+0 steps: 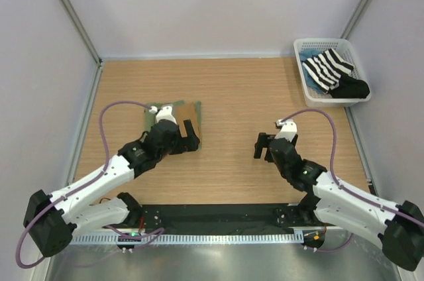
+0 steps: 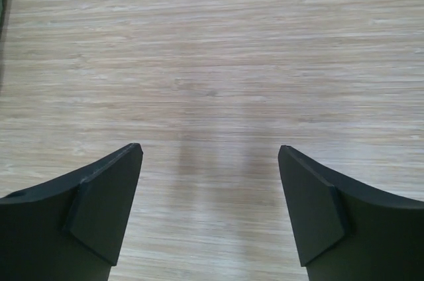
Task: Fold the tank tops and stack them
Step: Neatly place the folded tank top to the corner
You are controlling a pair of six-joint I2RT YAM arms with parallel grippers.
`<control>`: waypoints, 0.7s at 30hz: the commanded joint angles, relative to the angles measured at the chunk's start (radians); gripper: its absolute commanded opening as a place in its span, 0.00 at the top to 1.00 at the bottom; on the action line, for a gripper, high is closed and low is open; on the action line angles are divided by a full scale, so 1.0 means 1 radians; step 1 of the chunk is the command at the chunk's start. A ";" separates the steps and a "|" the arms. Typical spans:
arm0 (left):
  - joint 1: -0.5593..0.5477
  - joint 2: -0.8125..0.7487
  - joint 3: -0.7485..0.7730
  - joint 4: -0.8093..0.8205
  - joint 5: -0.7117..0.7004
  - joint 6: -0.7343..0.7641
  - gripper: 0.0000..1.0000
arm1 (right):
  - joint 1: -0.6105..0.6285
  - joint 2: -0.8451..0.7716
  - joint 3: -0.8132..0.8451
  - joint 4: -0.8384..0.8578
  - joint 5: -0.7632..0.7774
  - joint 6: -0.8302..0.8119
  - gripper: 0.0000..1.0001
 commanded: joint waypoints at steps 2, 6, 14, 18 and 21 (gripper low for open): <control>-0.104 0.041 -0.052 0.187 -0.095 0.019 0.00 | 0.006 -0.173 -0.074 0.181 0.078 -0.003 0.06; -0.187 0.179 0.028 0.073 -0.196 -0.069 0.01 | 0.006 -0.230 -0.091 0.171 0.041 -0.009 0.07; -0.225 0.367 -0.003 0.055 -0.311 -0.129 0.07 | 0.006 -0.293 -0.117 0.158 0.049 0.005 0.08; -0.179 0.508 0.099 0.021 -0.403 -0.064 0.07 | 0.006 -0.287 -0.119 0.163 0.041 -0.001 0.08; -0.104 0.620 0.165 0.013 -0.411 -0.006 0.07 | 0.004 -0.285 -0.117 0.163 0.038 -0.001 0.08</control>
